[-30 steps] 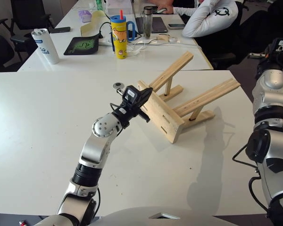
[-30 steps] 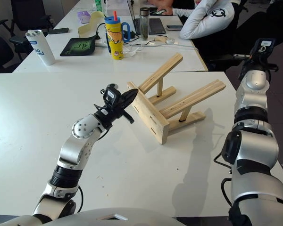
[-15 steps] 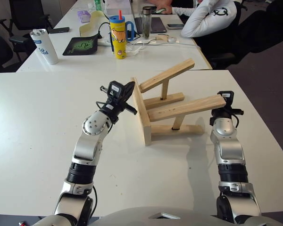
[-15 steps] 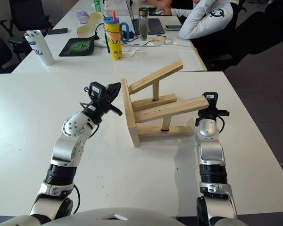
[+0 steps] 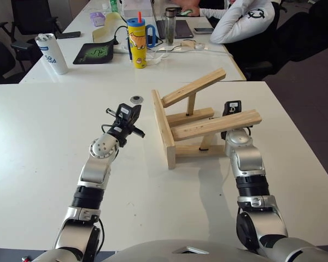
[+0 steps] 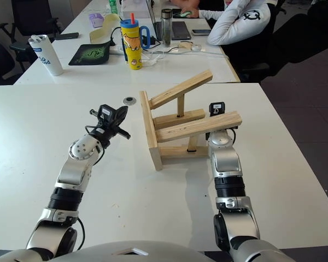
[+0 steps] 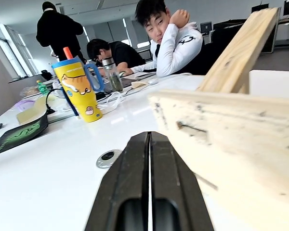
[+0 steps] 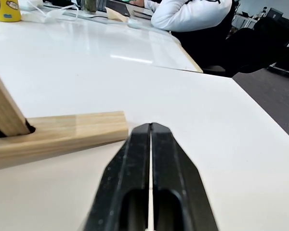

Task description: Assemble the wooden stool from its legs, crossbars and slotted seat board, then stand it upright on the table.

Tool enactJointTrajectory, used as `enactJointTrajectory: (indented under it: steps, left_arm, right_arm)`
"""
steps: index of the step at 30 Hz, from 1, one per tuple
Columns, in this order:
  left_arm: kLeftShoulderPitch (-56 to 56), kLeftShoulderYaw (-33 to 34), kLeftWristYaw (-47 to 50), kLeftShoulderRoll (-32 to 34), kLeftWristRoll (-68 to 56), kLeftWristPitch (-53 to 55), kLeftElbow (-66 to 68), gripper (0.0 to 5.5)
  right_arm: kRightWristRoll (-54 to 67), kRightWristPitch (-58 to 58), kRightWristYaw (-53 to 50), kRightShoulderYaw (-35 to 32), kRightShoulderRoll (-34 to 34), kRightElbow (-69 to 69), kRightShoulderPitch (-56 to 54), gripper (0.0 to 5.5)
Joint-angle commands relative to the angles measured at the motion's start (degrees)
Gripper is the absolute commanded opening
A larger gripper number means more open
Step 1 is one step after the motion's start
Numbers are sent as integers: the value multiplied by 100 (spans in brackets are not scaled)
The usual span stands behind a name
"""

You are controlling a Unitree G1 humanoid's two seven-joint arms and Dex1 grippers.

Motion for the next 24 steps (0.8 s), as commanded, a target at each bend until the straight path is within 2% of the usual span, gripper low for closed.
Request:
enactJointTrajectory:
  steps: [1,5,9,15,24]
  left_arm:
    - [-1008,58,5,442,367,-666,1500,1]
    - [-2312,-239,44,720,953,-1475,3774,1]
    - [-2936,-281,193,853,1181,-1881,5013,1]
    - [-2974,-306,245,881,1270,-2301,5557,1]
    - [-3024,-254,225,976,1297,-2434,5717,1]
  right_arm:
    - [189,439,253,4,138,85,-118,0]
    - [278,471,653,154,133,151,-220,0]
    - [411,137,1222,230,44,441,-421,0]
    - [941,-446,2670,375,-54,505,-380,0]
    - [1807,-262,4221,653,-89,-33,-14,0]
